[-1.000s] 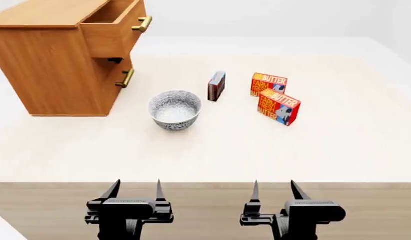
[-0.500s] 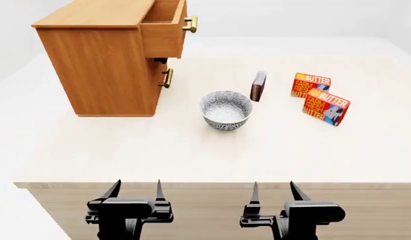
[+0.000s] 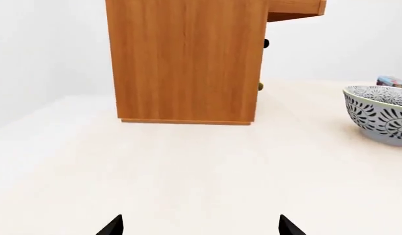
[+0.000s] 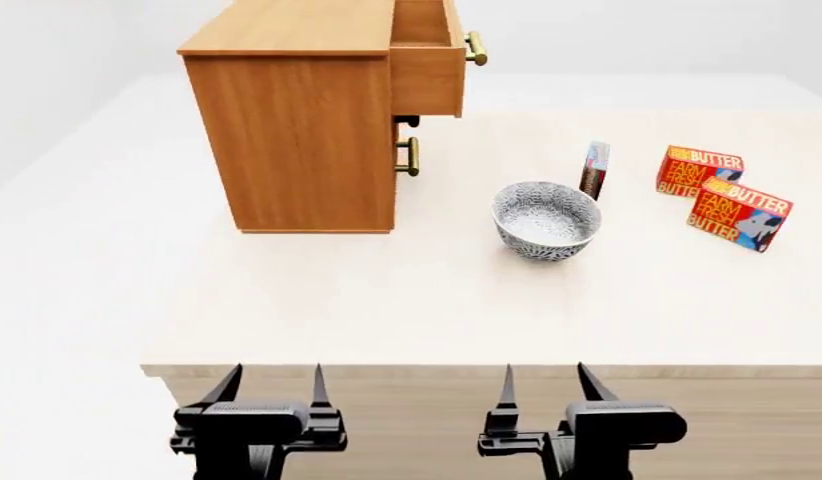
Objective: Put the chocolate pudding in the top drawer of the cabinet and close it.
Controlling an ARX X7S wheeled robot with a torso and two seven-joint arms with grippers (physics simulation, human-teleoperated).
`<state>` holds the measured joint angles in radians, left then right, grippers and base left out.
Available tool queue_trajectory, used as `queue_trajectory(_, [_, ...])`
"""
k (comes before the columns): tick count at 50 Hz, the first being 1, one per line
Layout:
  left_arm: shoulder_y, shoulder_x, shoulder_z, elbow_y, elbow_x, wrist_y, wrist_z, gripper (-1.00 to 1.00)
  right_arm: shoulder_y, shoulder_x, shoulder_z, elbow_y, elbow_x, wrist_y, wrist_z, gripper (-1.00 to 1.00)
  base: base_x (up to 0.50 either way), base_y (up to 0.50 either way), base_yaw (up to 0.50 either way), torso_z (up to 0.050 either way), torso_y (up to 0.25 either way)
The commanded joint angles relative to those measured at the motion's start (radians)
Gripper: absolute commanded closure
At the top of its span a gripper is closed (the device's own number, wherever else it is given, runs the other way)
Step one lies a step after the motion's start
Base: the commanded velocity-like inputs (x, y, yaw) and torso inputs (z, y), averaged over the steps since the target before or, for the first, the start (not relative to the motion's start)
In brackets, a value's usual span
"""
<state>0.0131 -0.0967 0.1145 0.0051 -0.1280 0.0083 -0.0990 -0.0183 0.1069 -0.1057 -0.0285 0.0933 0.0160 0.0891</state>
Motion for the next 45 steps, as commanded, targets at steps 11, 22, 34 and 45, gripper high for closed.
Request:
queue_trajectory(11, [-0.003, -0.048, 0.007, 0.13, -0.124, -0.123, 0.019, -1.0, 0.013, 0.044, 0.001, -0.14, 0.068, 0.198, 0.02, -1.0, 0.0, 0.0, 0.0, 0.0, 0.0])
queue_trajectory(22, [-0.075, -0.128, -0.011, 0.525, -0.248, -0.428, -0.036, -1.0, 0.054, 0.13, 0.087, -0.592, 0.264, 0.67, 0.06, -1.0, 0.0, 0.0, 0.0, 0.0, 0.0])
queue_trajectory(34, [-0.229, -0.214, -0.117, 0.83, -0.498, -0.755, -0.099, -1.0, 0.319, 0.13, 0.27, -0.824, 0.543, 1.128, 0.161, -1.0, 0.0, 0.0, 0.0, 0.0, 0.0])
queue_trajectory(45, [-0.457, -0.326, -0.33, 0.919, -0.864, -0.966, -0.185, -1.0, 0.634, 0.123, 0.336, -0.815, 0.683, 1.389, 0.234, -1.0, 0.0, 0.0, 0.0, 0.0, 0.0])
